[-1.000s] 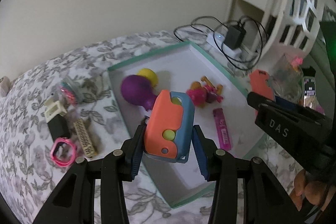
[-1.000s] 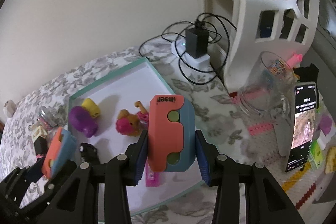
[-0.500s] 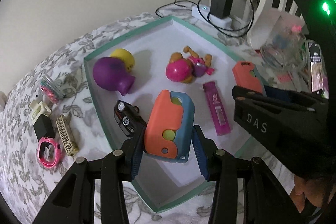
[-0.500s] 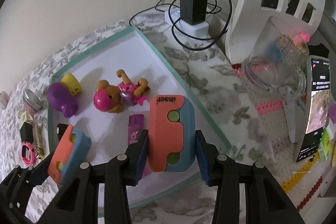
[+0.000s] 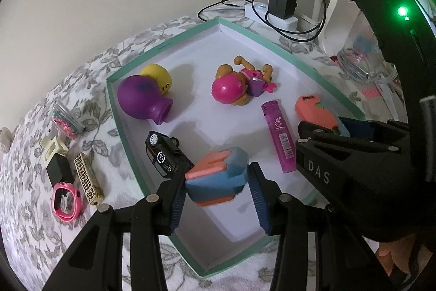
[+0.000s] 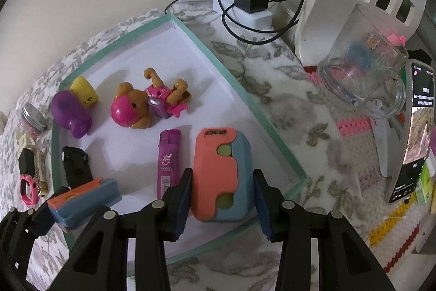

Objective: Organize rigid objects
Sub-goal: 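Carry both orange-blue cases into the tray and open both tools to release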

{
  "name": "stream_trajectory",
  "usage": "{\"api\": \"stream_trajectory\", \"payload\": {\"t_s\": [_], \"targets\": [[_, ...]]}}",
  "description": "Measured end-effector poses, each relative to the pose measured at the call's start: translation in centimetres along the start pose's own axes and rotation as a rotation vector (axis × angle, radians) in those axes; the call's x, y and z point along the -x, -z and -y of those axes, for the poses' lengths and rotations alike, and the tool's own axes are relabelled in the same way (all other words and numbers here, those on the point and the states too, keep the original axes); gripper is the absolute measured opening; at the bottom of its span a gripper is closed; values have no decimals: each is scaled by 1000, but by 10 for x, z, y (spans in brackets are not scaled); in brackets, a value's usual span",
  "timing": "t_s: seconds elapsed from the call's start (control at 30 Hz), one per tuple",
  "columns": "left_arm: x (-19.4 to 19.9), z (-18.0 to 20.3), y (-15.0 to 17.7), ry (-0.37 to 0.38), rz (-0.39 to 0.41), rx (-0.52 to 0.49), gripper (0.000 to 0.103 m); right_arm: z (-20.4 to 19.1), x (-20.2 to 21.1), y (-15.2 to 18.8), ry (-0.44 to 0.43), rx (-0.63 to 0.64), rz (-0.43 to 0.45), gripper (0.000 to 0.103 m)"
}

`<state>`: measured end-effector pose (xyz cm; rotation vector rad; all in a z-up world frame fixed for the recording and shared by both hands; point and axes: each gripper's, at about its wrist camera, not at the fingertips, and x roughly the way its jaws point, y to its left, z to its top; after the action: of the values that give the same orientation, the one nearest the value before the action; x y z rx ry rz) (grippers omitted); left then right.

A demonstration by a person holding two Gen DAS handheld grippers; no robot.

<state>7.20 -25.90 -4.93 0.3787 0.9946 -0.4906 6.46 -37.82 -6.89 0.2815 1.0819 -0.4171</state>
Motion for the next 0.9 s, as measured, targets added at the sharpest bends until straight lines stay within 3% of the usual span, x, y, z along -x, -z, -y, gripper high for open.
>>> {"api": "stream_trajectory", "payload": {"t_s": [0.17,0.27,0.67,0.9], "targets": [[0,-2,0,-7,-10,8,50,-4,-1,1,6,19,-10,48],[1,-4,0,-6,-11,20,55,-6,1,0,4,26,-1,58],[29,-24,-3,0,47,73,55,-12,30,-4,-6,33,69,59],[34,-60,3,-37,27,191,55,-22,43,-3,-2,61,91,59]]}}
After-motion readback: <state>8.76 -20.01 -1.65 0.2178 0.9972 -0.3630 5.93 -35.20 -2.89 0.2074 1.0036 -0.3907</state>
